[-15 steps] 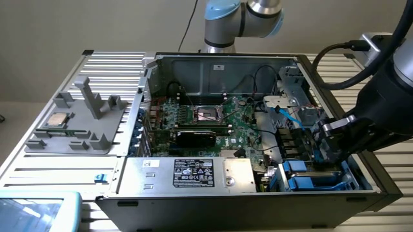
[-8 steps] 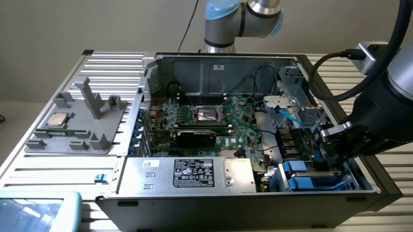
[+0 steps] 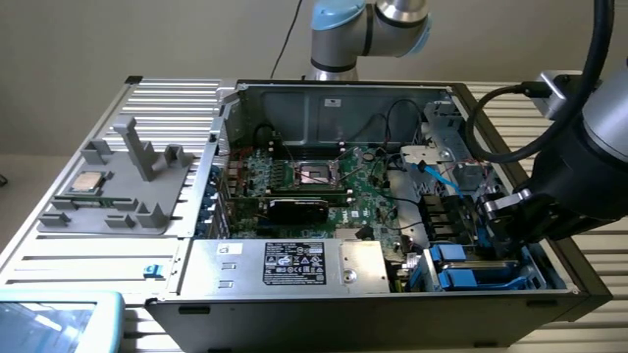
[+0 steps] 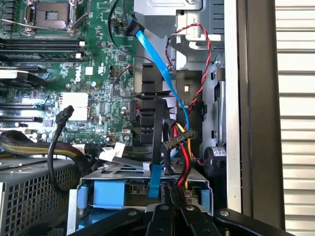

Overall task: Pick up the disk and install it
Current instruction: 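Insert the second disk wire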

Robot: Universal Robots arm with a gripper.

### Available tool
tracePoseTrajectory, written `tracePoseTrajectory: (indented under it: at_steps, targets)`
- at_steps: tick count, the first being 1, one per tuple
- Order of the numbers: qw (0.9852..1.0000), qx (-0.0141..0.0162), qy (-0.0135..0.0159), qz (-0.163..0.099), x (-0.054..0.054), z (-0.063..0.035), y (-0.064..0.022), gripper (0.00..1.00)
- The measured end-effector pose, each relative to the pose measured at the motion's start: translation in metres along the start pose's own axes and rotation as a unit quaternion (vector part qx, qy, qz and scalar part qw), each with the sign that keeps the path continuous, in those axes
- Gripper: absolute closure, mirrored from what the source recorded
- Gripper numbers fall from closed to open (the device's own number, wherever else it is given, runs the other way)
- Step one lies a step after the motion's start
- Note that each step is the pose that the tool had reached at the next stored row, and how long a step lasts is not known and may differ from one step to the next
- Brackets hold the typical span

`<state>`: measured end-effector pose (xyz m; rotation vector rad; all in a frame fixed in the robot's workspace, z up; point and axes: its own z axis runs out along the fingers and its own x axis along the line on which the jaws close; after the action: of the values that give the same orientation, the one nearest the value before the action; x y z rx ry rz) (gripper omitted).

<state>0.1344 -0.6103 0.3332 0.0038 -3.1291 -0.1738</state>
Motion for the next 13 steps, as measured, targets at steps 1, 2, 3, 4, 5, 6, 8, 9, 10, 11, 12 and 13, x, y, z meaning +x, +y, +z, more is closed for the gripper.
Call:
tracePoseTrajectory:
  at_steps: [1, 2, 3, 4, 5, 6, 8, 9, 10, 11, 12, 13]
  targets:
    - [1.0, -0.0008, 0.001, 0.0, 0.0, -0.0019, 0.0004, 0.89]
    - [1.0, -0.0018, 0.0017, 0.0, 0.0, -0.0052, 0.0008, 0.89]
    - [1.0, -0.0012, 0.0018, 0.0, 0.0, -0.0103, 0.0012, 0.89]
    - [1.0, -0.0003, 0.0019, 0.0, 0.0, -0.0157, 0.0018, 0.89]
    - [1.0, -0.0005, 0.0019, 0.0, 0.0, -0.0199, 0.0023, 0.89]
    - [1.0, -0.0006, 0.0019, 0.0, 0.0, -0.0244, 0.0027, 0.89]
    - [1.0, -0.0003, 0.0019, 0.0, 0.0, -0.0336, 0.0038, 0.89]
    - [1.0, -0.0001, 0.0019, 0.0, 0.0, -0.0384, 0.0044, 0.89]
    - [1.0, 0.0003, 0.0019, 0.0, 0.0, -0.0427, 0.005, 0.89]
    - [1.0, 0.001, 0.0018, 0.0, 0.0, -0.0473, 0.0055, 0.89]
    - [1.0, 0.0025, 0.0019, 0.0, 0.0, -0.0504, 0.0059, 0.89]
    - [1.0, 0.006, 0.0019, 0.0, 0.0, -0.0518, 0.0065, 0.89]
